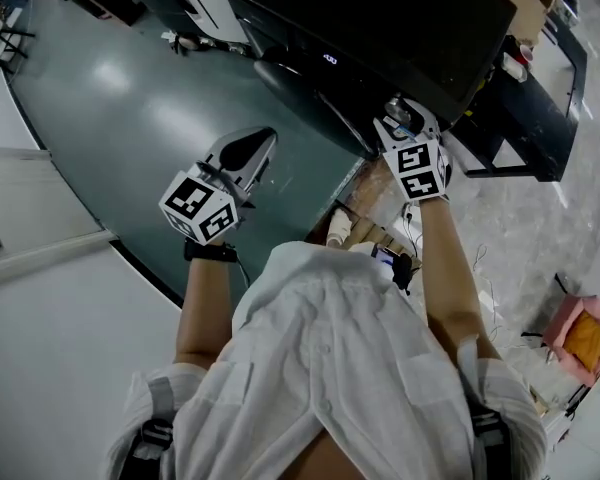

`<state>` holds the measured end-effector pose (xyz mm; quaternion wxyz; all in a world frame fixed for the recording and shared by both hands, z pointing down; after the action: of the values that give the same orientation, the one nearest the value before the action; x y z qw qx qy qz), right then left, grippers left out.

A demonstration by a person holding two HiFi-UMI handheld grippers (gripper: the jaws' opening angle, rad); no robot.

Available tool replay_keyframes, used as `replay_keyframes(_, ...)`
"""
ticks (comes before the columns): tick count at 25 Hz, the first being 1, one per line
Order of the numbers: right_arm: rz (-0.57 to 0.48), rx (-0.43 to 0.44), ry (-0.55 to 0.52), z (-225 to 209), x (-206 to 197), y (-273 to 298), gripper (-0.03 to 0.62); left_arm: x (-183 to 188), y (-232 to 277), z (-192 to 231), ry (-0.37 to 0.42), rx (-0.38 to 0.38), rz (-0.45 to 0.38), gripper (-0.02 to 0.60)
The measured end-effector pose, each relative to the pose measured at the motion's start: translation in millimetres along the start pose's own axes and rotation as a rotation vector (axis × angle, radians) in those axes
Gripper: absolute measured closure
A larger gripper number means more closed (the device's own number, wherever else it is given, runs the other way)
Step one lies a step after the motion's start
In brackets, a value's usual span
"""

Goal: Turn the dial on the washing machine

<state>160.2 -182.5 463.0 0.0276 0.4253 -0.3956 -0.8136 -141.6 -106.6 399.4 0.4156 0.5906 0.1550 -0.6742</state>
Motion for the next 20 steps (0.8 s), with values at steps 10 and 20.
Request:
replay_keyframes(10,0.074,0.018,0.197,2,-28,-13,0.299,-1,8,-1,-0.006,-0.018,0.003,0.565)
replay_keyframes(20,0.15,0.063,0.288,2,-43,-2,0.29,-3,20,0,-0.009,-0.038,0.007,0.565)
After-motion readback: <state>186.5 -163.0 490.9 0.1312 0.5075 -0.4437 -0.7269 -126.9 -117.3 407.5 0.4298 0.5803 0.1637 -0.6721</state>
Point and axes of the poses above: the fingertips, and each gripper's own axes: y forward along the fingers, z to its left, x out of its top, the point moved 9 cm from there along -y, backward along the fingers, and after that the axes turned 7 degrees about z, right-handed, at the moved point
